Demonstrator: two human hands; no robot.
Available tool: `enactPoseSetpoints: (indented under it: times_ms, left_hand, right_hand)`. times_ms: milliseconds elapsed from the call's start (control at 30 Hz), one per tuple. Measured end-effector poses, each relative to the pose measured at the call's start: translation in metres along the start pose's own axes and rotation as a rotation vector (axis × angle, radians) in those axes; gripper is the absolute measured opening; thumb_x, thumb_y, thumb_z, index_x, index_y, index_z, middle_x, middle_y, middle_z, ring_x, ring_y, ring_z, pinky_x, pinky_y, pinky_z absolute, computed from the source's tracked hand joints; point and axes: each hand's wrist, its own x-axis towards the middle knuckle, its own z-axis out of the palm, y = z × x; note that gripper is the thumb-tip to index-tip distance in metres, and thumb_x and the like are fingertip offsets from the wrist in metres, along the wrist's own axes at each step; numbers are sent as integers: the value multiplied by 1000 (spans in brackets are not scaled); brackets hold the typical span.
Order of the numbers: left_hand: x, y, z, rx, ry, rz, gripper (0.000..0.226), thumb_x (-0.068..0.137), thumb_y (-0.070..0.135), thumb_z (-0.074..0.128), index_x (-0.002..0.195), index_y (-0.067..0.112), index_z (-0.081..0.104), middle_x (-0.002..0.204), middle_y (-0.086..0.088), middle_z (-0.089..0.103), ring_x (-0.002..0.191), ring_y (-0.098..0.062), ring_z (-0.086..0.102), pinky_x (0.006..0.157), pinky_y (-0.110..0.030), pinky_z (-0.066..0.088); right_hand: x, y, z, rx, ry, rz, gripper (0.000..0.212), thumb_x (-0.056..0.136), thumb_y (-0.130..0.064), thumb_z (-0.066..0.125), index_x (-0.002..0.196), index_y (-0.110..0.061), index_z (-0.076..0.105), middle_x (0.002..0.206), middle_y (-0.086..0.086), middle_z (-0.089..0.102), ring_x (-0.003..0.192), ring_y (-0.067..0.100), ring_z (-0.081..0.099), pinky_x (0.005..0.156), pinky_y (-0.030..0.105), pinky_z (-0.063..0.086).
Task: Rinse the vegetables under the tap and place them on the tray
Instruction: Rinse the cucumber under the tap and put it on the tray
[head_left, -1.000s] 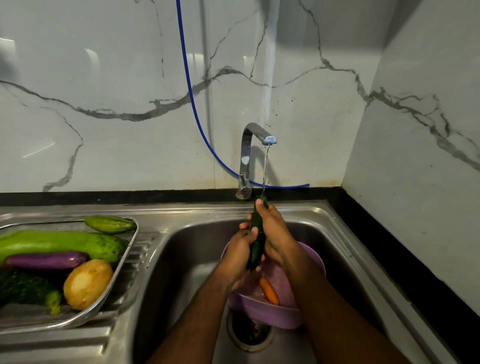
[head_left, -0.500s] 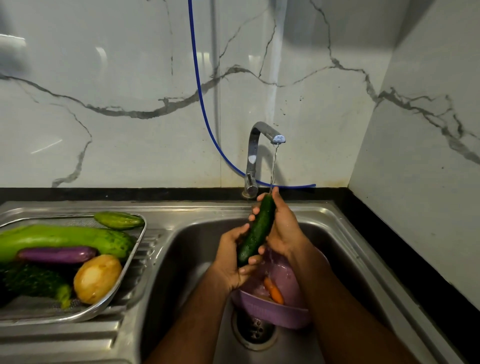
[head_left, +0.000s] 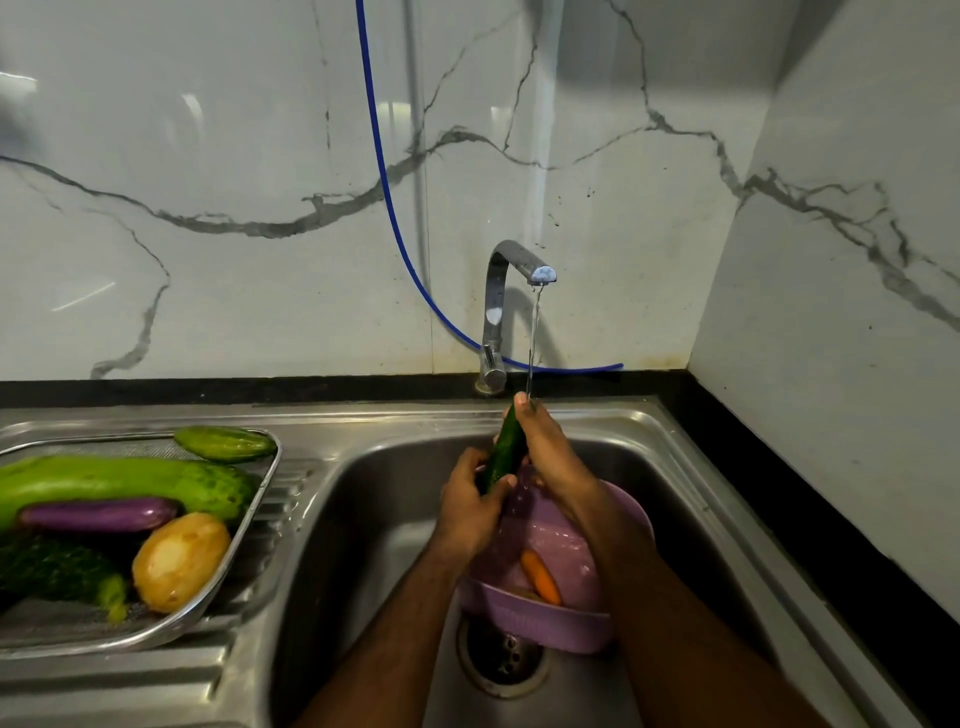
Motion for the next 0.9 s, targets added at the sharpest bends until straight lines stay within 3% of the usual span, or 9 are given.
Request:
enactPoseSetpoints:
  times_ms: [100, 233, 300, 367, 467, 633, 800, 900]
  left_hand:
    - [-3, 2, 0, -62, -10, -32, 20, 82, 27, 70, 101, 26, 63, 100, -3, 73, 95, -26, 70, 87, -55, 57]
    - [-6, 10, 3, -168, -37, -107, 13, 91, 18, 70, 102, 11, 68, 97, -18, 73, 82, -33, 70, 75, -57, 59]
    - [-9, 15, 3, -281, -101, -196, 26, 95, 28, 66, 109, 7, 68, 90, -17, 70, 67, -28, 65, 59, -42, 61]
    - [-13, 19, 1, -310, -125, -249, 36, 98, 39, 58, 111, 6, 66, 77, -13, 63, 51, -20, 58, 44, -27, 50]
    - [-15, 23, 1, -228, -123, -261, 46, 102, 51, 40, 107, 12, 62, 65, -4, 52, 42, -12, 43, 40, -19, 32]
    - [-20, 39, 0, -360, -169, -379, 63, 96, 69, 30, 82, 15, 60, 54, 3, 40, 40, -8, 29, 40, -16, 20]
    - [-13, 39, -3, -669, -240, -394, 71, 93, 72, 28, 78, 10, 61, 52, 3, 34, 36, -8, 24, 38, -17, 17]
    - [-10, 37, 0, -663, -171, -394, 71, 96, 69, 26, 78, 10, 62, 53, 2, 37, 38, -9, 26, 38, -18, 19]
  right_hand:
    - [-2, 0, -4, 72, 36, -17, 25, 104, -43, 54, 119, -25, 62, 114, 8, 74, 113, 26, 69, 103, 46, 54]
    - [0, -6, -8, 396, 102, 10, 22, 106, -32, 52, 122, -20, 61, 104, 9, 71, 106, 25, 69, 98, 41, 55]
    - [2, -11, -9, 487, 138, -7, 22, 106, -30, 52, 123, -20, 60, 102, 9, 68, 96, 21, 68, 88, 36, 56]
    - [2, -16, -7, 551, 169, -28, 19, 106, -29, 52, 121, -21, 60, 100, 8, 66, 89, 18, 66, 81, 33, 56]
    - [2, -13, -4, 523, 188, -73, 20, 104, -24, 57, 124, -19, 59, 98, 6, 65, 85, 17, 65, 77, 34, 57]
    - [-6, -8, -4, 633, -72, -22, 31, 91, -3, 71, 117, -15, 59, 79, 2, 63, 70, 13, 62, 71, 33, 59]
    - [-25, -15, -3, 576, -333, 80, 25, 93, 1, 63, 115, -9, 59, 88, 9, 63, 70, 14, 68, 52, 22, 56]
    - [-22, -13, -2, 516, -316, 56, 29, 91, -3, 67, 119, -9, 62, 92, 6, 69, 84, 15, 71, 73, 27, 61]
